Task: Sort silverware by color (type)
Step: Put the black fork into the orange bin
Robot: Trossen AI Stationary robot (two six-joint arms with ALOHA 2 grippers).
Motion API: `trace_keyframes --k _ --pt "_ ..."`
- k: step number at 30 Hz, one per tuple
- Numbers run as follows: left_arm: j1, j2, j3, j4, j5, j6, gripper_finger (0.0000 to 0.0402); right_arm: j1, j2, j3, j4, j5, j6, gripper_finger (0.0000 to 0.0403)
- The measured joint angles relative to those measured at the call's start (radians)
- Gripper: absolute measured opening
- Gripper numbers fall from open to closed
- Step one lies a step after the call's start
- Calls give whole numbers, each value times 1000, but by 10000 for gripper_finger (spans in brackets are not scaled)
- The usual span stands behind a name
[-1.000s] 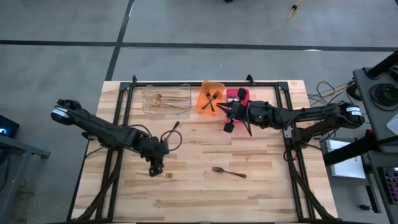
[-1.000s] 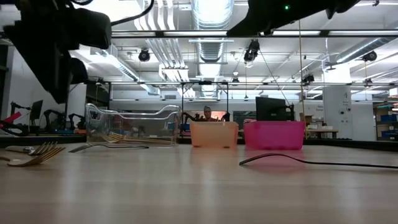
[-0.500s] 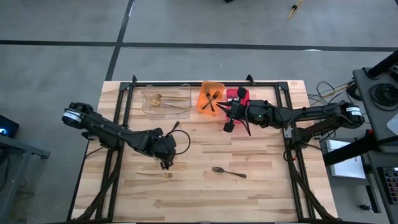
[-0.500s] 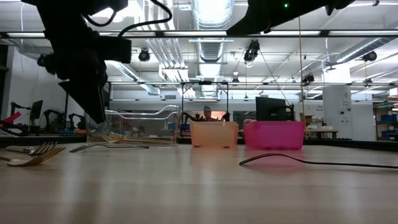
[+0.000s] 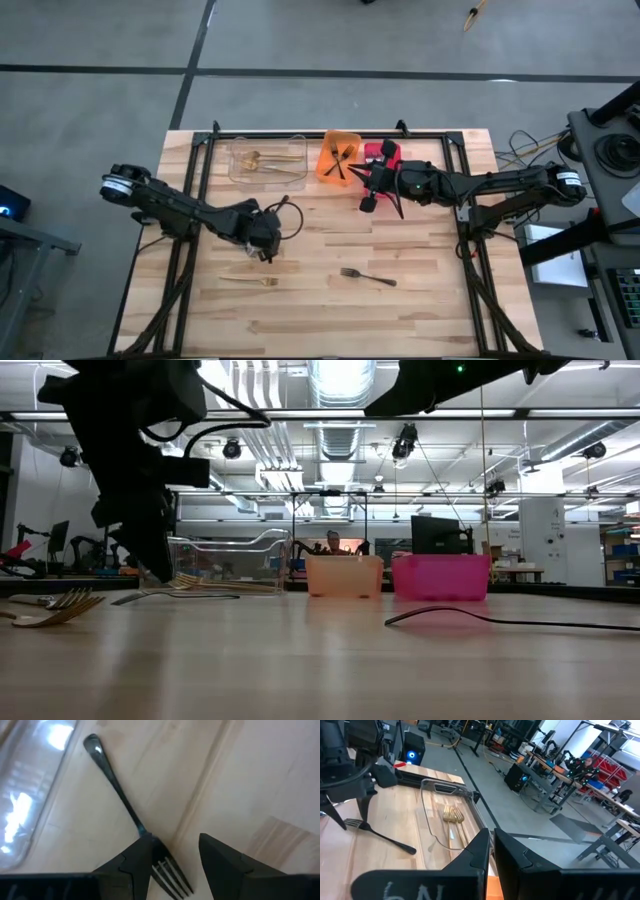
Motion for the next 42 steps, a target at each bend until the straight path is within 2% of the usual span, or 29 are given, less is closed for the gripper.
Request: trace_keyframes --k 12,23,28,35,40,42 --pt "29 0 -86 76 6 -2 145 0 0 0 0 0 18 18" --pt "28 -2 -130 115 5 -65 140 0 0 -1 -23 0 34 18" --pt "28 -2 -133 117 8 -73 102 0 0 -1 -23 0 45 18" --pt "28 -1 -131 103 17 -94 13 0 0 -1 -47 0 59 18" --pt "30 -8 -95 50 101 -84 2 0 1 -2 -67 -8 69 18" --pt "29 -17 -56 20 151 -63 1 -1 1 -2 -81 -77 70 18"
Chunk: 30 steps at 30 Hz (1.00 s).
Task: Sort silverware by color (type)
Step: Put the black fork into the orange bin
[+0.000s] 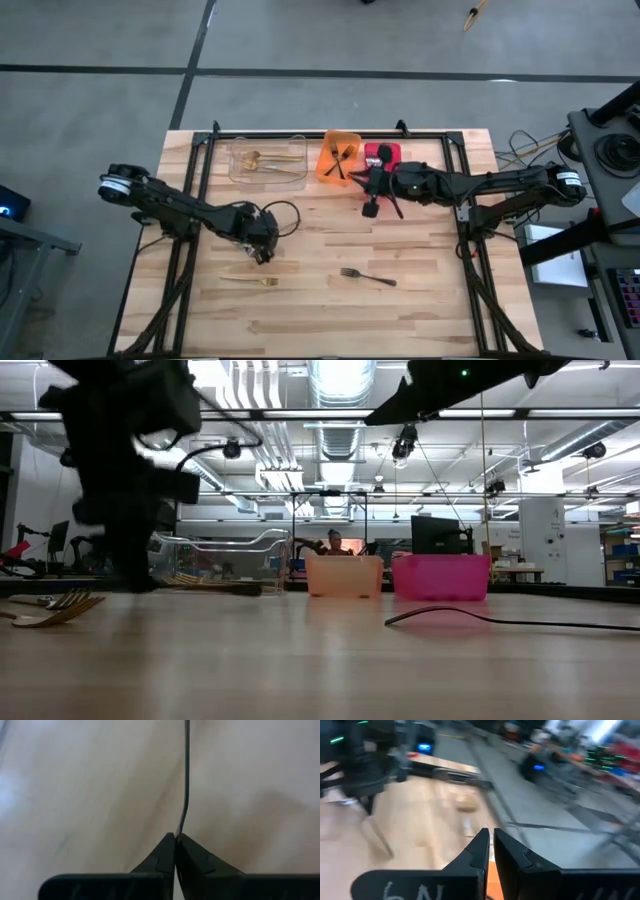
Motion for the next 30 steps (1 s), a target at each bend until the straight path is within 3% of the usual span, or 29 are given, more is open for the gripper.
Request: trace_keyframes --k 4,7,13,21,30 --pt "1 -12 112 -76 92 81 1 1 0 0 -9 -261 -12 18" --pt "3 -12 218 -108 137 139 0 2 0 5 -15 -358 -10 18" --pt "45 -12 415 -157 160 215 0 10 26 47 -17 -361 -1 18" --pt "214 -11 609 -299 369 130 0 90 147 129 -47 -356 -175 18" --pt "342 -10 653 -558 404 59 0 159 316 293 -159 -112 -250 18"
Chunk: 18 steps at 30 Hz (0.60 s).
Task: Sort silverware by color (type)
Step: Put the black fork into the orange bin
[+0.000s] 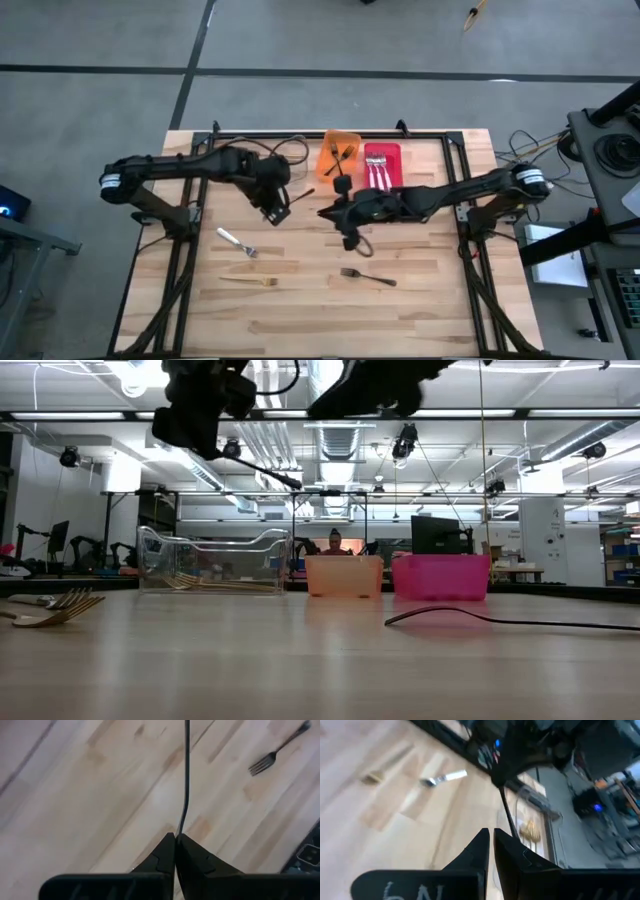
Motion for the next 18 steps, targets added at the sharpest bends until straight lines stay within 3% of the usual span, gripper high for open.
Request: trace_keyframes --k 8,18 --pt "13 0 -45 -8 56 -4 0 0 192 137 -4 117 -31 26" --pt "13 0 -45 -3 53 21 0 0 317 248 -31 253 -15 123"
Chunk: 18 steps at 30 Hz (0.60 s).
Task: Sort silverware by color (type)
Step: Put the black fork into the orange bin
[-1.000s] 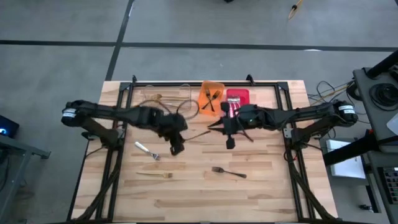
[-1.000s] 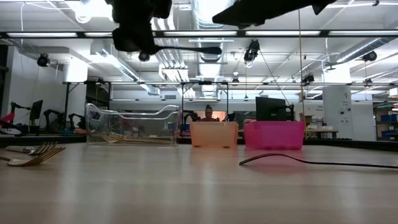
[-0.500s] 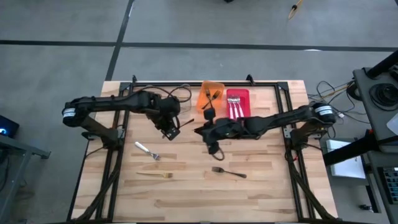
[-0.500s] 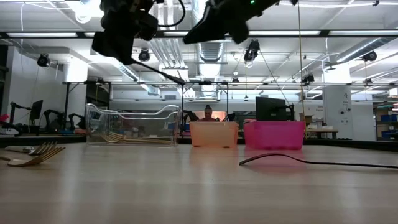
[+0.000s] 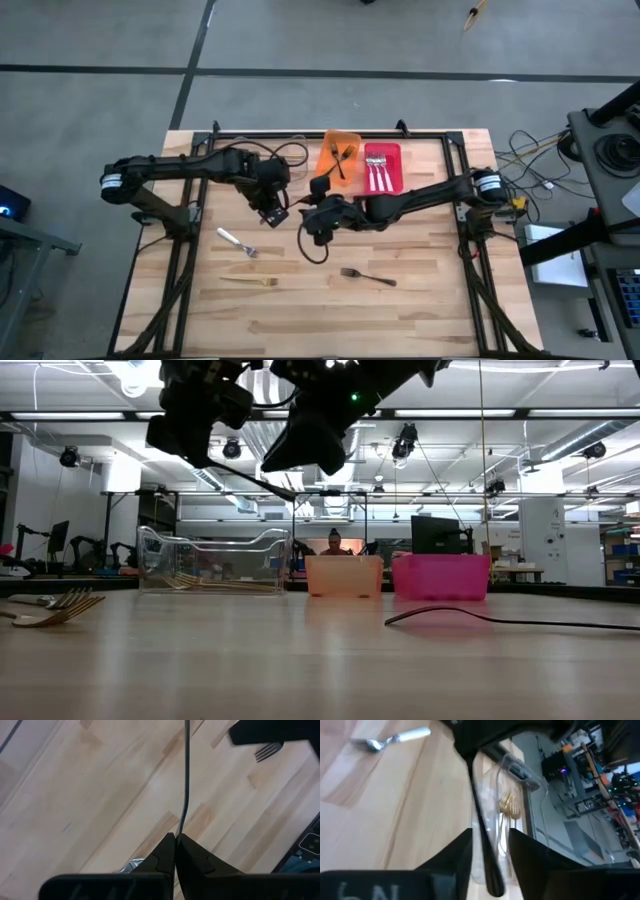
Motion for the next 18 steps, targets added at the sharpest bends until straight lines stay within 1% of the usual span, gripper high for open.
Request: trace_keyframes --k 4,7,15,18 --pt "0 0 0 13 0 2 0 -2 15 2 -4 -1 -25 149" --pt "0 0 1 36 0 2 0 -14 24 2 2 -3 -22 154" --pt "-1 0 1 61 0 -6 0 -48 25 2 -2 -4 13 135" --pt "-1 0 1 94 0 -15 0 -55 25 2 -8 -27 12 122"
